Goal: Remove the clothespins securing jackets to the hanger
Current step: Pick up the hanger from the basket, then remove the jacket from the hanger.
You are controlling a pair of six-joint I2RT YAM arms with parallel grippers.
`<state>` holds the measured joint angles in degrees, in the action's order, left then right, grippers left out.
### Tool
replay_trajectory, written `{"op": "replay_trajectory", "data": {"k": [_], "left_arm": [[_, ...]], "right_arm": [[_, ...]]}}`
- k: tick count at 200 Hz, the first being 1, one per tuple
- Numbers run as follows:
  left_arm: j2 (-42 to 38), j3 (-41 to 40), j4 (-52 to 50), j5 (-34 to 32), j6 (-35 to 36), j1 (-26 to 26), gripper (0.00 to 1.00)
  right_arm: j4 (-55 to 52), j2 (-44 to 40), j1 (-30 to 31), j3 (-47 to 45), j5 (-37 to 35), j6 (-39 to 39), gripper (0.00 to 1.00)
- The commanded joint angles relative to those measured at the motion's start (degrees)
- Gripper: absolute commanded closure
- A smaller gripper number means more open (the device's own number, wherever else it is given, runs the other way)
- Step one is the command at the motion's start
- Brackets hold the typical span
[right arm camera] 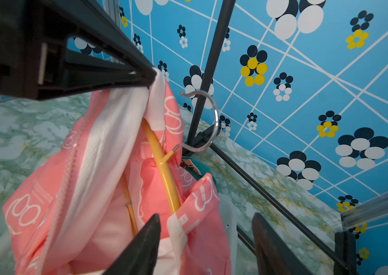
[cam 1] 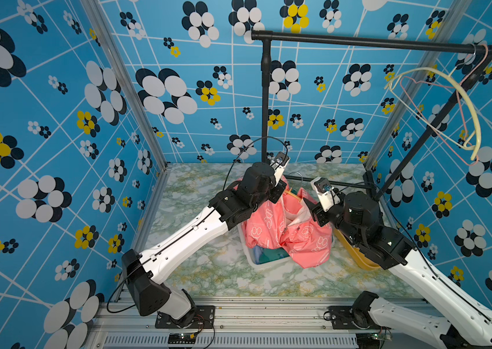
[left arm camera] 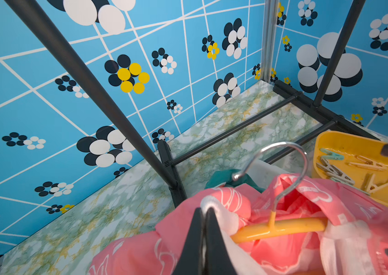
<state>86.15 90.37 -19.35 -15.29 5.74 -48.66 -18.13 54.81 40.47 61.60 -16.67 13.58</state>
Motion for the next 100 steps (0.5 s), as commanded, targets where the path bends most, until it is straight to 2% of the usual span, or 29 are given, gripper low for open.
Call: {"op": "replay_trajectory", "data": {"k": [1,28,61,100], "left_arm": [[-3.0,-1.1,0.5,3.2,2.2,-0.4,1.0],[-4.9,-3.4,0.6,6.1,3.0,-1.2,1.0],[-5.6,-4.4,0.7,6.9,3.1,-1.8,1.0],[-6.2,-4.8,0.6,6.8,3.3,-2.1,1.0]], "right_arm": [[1.7,-1.7,0.1,-0.9,-3.5,-2.5,0.28],[3.8,-4.1,-1.5,-1.1,-3.9,-2.7,0.23],[5.7,-3.2,-3.3,-0.6,5.1,-3.5,0.22],[6.5,2.7,-4.0,1.5,10.3,-5.5,0.23]]}}
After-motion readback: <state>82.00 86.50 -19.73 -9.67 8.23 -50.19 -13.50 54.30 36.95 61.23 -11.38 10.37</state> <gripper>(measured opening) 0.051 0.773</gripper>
